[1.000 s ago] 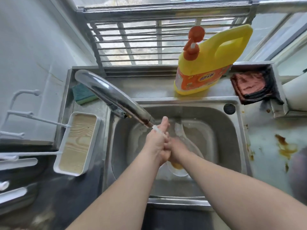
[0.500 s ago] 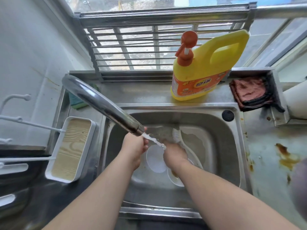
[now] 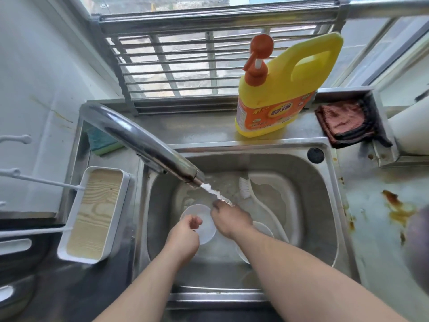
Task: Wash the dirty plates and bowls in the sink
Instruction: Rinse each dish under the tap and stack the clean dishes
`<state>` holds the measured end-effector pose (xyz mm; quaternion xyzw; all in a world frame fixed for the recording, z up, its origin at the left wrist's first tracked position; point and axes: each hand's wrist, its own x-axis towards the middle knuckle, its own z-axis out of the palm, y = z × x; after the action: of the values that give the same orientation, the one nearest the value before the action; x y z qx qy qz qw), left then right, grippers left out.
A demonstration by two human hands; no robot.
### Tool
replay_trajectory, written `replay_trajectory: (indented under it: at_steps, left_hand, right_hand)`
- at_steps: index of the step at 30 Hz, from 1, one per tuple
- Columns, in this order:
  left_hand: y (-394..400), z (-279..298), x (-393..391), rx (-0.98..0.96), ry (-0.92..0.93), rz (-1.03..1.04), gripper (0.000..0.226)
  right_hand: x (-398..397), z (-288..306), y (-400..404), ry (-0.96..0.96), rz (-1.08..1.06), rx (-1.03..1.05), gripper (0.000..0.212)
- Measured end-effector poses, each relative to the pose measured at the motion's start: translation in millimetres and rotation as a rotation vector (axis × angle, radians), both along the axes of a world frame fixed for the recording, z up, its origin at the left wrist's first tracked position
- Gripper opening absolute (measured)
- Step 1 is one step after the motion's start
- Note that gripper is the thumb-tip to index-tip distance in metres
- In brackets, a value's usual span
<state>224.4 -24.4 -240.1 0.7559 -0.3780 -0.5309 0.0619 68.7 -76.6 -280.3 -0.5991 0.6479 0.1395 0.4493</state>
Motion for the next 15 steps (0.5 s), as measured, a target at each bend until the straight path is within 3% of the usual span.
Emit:
replay_trajectory:
  at_steps: [4,6,10,15]
  left_hand:
    - [11,-5,5,-0.016,-0.058,-0.089,0.043]
    - [12,-1,5,-0.071,-0.119,-0.266,0.045]
    - [3,9,-5,-0.535,-0.259,-0.725,0.038]
    - [-15,44,-27,-0.892,-0.225,-0.915,0.017]
  right_hand:
    - [10,-3,5,-0.03,0.075,-0.016,0.042]
    - [4,-5,3,-0.032,0.013,0.01,0.05]
    - [-24,18,0,-0.117,-0.261,-0.016,0.039]
    - [-61,75,11,-0.336,-0.69,0.074,0.042]
